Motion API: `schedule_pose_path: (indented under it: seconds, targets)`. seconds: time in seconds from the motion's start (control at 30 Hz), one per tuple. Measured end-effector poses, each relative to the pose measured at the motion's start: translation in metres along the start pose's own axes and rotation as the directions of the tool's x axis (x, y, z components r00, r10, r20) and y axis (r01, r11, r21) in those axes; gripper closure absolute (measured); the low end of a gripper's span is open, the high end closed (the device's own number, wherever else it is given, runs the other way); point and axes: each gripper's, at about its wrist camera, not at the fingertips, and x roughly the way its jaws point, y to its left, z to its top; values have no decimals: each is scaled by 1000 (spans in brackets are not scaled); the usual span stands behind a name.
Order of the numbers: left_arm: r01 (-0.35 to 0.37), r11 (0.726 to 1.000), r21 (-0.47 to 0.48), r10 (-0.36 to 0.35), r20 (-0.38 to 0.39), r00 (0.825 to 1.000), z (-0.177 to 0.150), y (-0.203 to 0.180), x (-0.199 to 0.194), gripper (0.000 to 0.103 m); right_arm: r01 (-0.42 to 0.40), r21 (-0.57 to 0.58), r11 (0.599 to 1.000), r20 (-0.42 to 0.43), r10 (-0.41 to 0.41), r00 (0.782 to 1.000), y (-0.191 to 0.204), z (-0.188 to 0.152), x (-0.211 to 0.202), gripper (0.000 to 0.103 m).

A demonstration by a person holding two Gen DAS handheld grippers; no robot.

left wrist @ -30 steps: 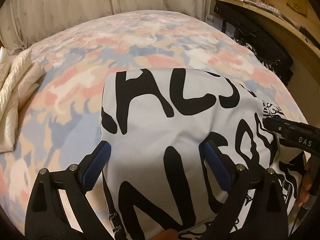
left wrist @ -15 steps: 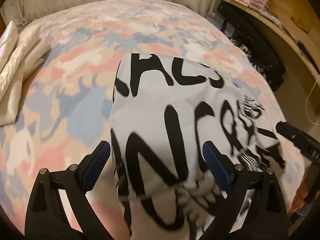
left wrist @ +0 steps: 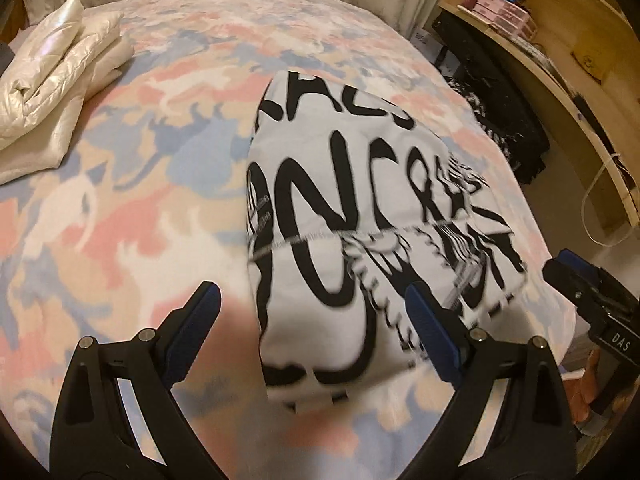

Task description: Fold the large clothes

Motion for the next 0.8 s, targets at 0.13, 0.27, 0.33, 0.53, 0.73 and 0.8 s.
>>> schedule_pose_path:
  seconds: [0.13, 0.27, 0.33, 0.53, 0.73, 0.8]
  targets:
    - [23, 999, 26, -24, 10, 1000, -14, -7, -18, 10, 31, -51, 998, 2, -30, 1000, 10, -12, -19, 17]
    - [73, 997, 28, -73, -6, 997, -21, -14, -30, 10, 47, -71, 996, -16, -48, 999, 13, -21, -32, 16]
    - [101, 994, 38, -100, -12, 995, -21, -17, -32, 10, 59, -81, 995, -22, -61, 998, 13, -24, -36, 15]
    - [108, 994, 22, -106, -47, 993, -15, -15, -15, 10, 54, -104, 993, -53, -60, 997, -2, -20, -28, 15]
    - [106, 994, -22, -107, -74, 992, -1, -5, 17, 10, 19, -70, 997, -118, -28, 993, -23, -10, 12, 15]
    - [108, 994, -34, -110, -82, 991, 3, -2, 28, 10, 8, -45, 999, -137, -14, 990, -32, -8, 26, 15]
